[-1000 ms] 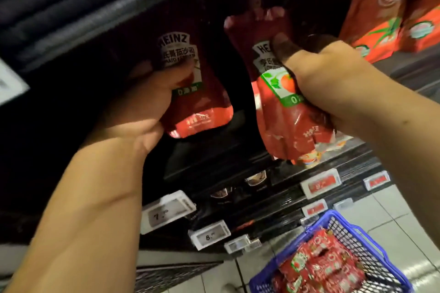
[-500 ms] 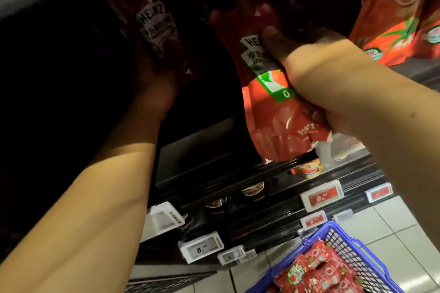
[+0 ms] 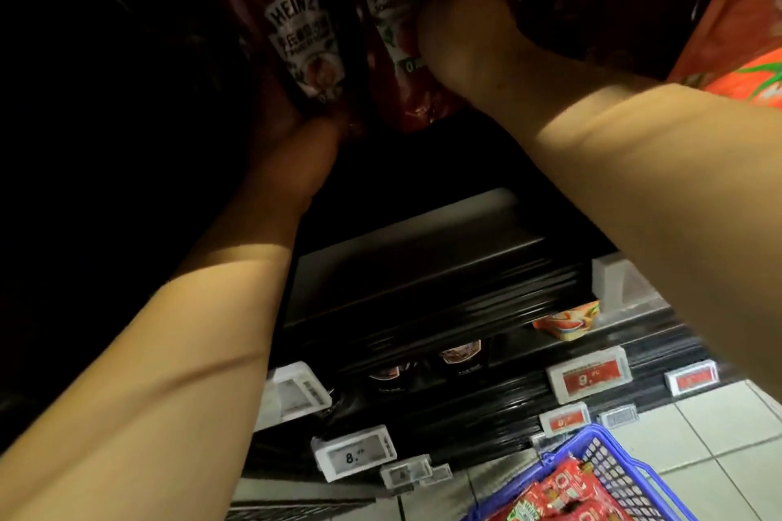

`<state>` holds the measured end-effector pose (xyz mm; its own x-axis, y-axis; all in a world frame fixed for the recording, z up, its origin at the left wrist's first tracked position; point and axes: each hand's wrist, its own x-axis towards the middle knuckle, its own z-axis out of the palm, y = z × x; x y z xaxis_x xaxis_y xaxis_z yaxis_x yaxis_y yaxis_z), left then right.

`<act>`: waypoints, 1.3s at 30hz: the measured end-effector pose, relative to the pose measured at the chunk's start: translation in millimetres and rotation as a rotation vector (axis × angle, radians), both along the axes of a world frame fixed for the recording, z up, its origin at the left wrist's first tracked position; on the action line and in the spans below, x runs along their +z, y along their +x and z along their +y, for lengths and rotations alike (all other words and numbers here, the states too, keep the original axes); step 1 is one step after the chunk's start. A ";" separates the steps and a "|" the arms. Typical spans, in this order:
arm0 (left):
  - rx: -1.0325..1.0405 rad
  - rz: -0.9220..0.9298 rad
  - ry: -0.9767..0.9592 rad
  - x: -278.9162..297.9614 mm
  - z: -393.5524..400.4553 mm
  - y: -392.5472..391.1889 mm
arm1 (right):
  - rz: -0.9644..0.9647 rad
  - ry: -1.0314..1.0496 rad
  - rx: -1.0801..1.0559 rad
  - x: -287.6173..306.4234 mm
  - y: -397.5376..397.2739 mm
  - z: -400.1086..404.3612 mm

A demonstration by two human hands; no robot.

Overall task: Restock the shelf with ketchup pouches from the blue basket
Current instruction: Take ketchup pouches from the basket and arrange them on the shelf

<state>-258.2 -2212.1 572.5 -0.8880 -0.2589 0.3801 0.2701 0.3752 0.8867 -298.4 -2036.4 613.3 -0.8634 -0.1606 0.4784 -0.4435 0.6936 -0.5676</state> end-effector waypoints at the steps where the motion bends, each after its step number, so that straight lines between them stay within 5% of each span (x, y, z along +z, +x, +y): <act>1: 0.018 0.007 -0.023 -3.3 -2.0 -4.4 | -0.002 -0.120 0.039 -2.6 -0.4 -6.2; 4: 0.040 0.013 -0.032 -7.6 -7.1 -12.7 | -0.003 -0.514 0.084 -14.6 0.7 -11.3; 9: 0.165 0.015 -0.117 -3.6 -9.0 -13.5 | -0.035 -0.552 0.142 -26.2 2.2 0.3; 22: 0.362 -0.034 -0.616 6.8 -4.6 -31.3 | 0.137 -0.138 -0.131 -27.6 18.5 0.2; 30: 0.458 -0.176 -0.763 5.0 1.2 -53.9 | -0.093 0.383 -0.246 -29.5 2.2 -37.3; 33: 0.435 -0.089 -0.793 2.3 1.9 -50.5 | -0.223 0.353 -0.338 -22.4 -17.4 -44.3; 39: 0.427 -0.023 -0.650 5.9 -7.6 -49.0 | -0.062 0.234 -0.400 -37.7 -24.3 -39.7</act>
